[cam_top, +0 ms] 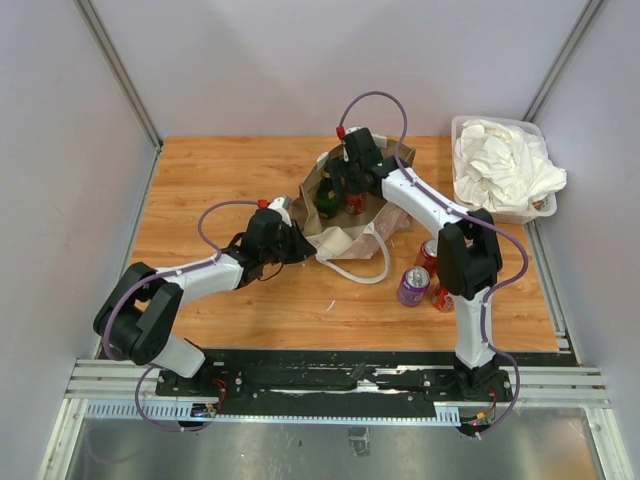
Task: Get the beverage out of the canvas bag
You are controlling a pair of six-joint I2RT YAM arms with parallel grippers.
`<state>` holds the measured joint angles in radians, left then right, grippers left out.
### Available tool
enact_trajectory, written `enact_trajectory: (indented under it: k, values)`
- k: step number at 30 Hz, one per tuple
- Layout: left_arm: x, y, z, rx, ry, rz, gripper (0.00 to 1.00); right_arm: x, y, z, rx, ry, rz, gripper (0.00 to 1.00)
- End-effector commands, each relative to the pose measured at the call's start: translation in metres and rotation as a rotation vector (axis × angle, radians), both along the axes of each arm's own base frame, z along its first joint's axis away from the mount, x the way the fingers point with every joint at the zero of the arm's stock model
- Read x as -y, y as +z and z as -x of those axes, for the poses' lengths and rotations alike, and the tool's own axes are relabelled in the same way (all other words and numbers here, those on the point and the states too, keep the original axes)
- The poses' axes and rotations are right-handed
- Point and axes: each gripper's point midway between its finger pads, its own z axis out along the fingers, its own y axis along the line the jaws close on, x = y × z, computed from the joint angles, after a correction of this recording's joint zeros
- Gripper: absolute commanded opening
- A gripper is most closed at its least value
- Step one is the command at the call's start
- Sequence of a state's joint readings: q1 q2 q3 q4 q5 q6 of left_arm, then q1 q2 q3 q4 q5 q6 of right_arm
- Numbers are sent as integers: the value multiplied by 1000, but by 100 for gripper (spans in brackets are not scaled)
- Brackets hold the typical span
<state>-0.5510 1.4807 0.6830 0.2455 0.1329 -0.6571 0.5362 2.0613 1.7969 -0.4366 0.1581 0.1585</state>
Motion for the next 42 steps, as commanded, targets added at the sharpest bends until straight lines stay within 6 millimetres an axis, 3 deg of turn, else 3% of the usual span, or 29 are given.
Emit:
enact_trajectory:
  k: [1, 14, 28, 32, 34, 37, 38, 42]
  values:
    - [-3, -4, -8, 2, 10, -21, 9, 14, -13, -12, -19, -52, -2, 84]
    - [-3, -9, -6, -12, 7, -27, 9, 21, -27, -29, -45, -78, -29, 83]
    - [-3, -9, -7, -14, 11, -25, 9, 24, -56, -20, -119, -79, 2, 75]
    - [-3, -9, -7, -14, 11, -23, 9, 27, -61, -15, -136, -76, 18, 59]
    - [-3, -8, -7, -13, 12, -22, 9, 27, -62, -15, -138, -72, 23, 42]
    - [-3, -7, -7, -10, 12, -20, 9, 26, -57, -14, -140, -53, 27, 7]
    - [-3, -7, -7, -10, 11, -21, 9, 26, -52, -14, -137, -46, 27, 2]
    - [-4, -5, -8, -5, 14, -24, 9, 22, -14, -20, -59, -10, 9, 1]
